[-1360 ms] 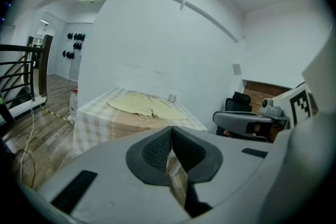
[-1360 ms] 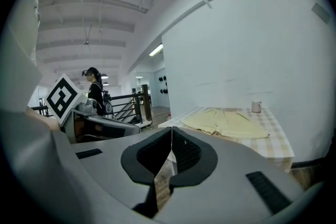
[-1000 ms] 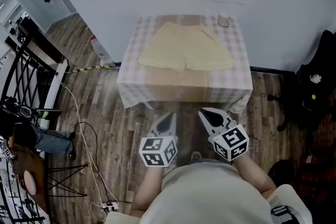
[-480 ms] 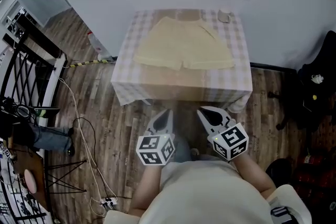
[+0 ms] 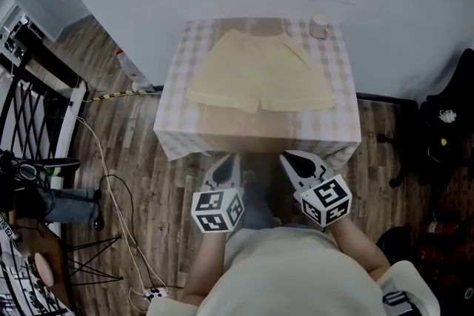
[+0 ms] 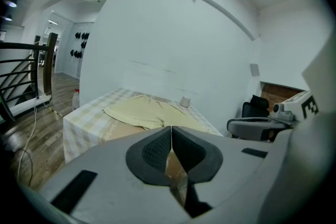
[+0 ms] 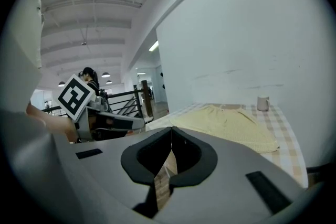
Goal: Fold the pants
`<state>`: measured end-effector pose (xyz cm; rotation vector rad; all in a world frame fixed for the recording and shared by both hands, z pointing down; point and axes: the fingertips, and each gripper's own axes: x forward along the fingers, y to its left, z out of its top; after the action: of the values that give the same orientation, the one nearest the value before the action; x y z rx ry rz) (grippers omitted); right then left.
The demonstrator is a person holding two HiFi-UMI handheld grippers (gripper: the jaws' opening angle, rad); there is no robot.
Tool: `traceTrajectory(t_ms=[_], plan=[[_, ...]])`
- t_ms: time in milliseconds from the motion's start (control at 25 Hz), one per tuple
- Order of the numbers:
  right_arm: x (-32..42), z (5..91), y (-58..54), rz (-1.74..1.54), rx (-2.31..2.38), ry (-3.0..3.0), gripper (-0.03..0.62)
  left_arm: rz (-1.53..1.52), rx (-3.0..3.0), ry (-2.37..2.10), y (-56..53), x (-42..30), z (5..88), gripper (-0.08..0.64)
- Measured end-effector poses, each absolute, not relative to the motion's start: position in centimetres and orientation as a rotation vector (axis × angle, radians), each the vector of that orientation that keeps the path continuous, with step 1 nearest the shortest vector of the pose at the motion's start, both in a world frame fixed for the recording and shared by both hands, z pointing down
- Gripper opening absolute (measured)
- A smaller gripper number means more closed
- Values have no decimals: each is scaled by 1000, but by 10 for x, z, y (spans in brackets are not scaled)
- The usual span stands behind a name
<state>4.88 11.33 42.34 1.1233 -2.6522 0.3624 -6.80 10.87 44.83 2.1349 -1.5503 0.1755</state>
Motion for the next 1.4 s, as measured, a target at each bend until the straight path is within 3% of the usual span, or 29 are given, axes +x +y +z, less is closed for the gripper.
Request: traceTrajectory(t_ms=[640, 1400], plan=[[-38, 420, -14, 294, 1027, -2665, 0, 216, 2039, -1641, -25, -174, 479, 6], [-88, 446, -101, 379, 1016, -2623, 0, 431, 1884, -1696, -120, -266, 555, 7]])
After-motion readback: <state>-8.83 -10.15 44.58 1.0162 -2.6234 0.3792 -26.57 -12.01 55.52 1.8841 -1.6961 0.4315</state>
